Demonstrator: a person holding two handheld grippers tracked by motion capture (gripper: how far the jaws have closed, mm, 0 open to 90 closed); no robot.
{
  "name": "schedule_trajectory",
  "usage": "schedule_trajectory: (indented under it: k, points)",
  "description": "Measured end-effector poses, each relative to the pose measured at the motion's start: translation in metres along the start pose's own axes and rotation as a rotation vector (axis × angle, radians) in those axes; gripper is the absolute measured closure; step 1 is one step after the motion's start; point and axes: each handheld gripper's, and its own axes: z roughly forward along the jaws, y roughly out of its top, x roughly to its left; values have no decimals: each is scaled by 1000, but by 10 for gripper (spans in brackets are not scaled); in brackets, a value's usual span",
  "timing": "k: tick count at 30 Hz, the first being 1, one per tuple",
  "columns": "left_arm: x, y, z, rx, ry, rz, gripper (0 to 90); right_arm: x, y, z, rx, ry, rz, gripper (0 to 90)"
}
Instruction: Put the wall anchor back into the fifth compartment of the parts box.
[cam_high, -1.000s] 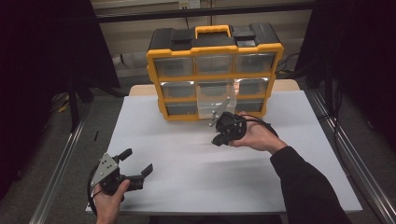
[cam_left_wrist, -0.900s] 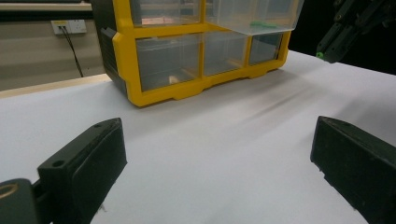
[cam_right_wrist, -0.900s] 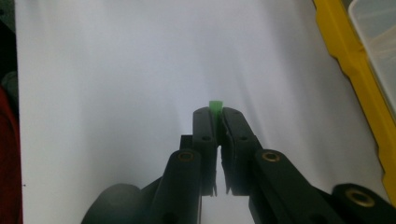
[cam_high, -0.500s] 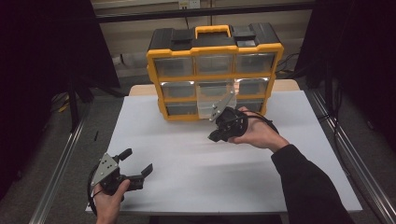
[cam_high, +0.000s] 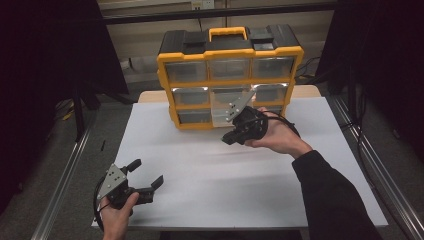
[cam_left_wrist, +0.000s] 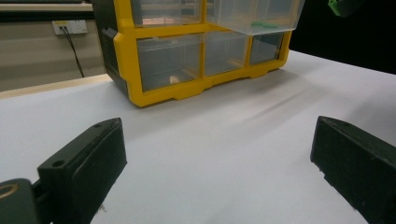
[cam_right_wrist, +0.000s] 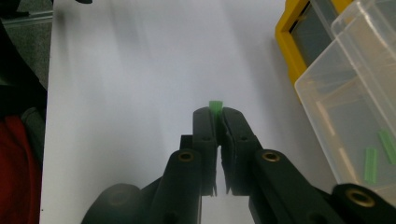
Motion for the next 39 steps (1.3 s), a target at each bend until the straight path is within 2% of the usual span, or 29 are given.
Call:
schedule_trajectory:
  k: [12, 15, 17, 21, 36, 39]
  points:
    - [0, 0, 0, 0, 2, 2, 34, -7, 8, -15, -48, -13, 5, 846]
    - [1, 1, 1, 2, -8, 6, 33, -9, 11, -18, -53, -17, 9, 846]
    - [0, 0, 3, -8, -14, -7, 34, -10, 13, -21, -59, -12, 11, 846]
    - [0, 1, 3, 0, -15, 2, 33, -13, 19, -30, -74, -30, 7, 846]
    - [0, 1, 3, -4, -18, 5, 33, -36, 38, -53, -80, -80, 36, 846]
    - [0, 1, 3, -4, -24, 7, 33, -41, 40, -55, -58, -90, 43, 846]
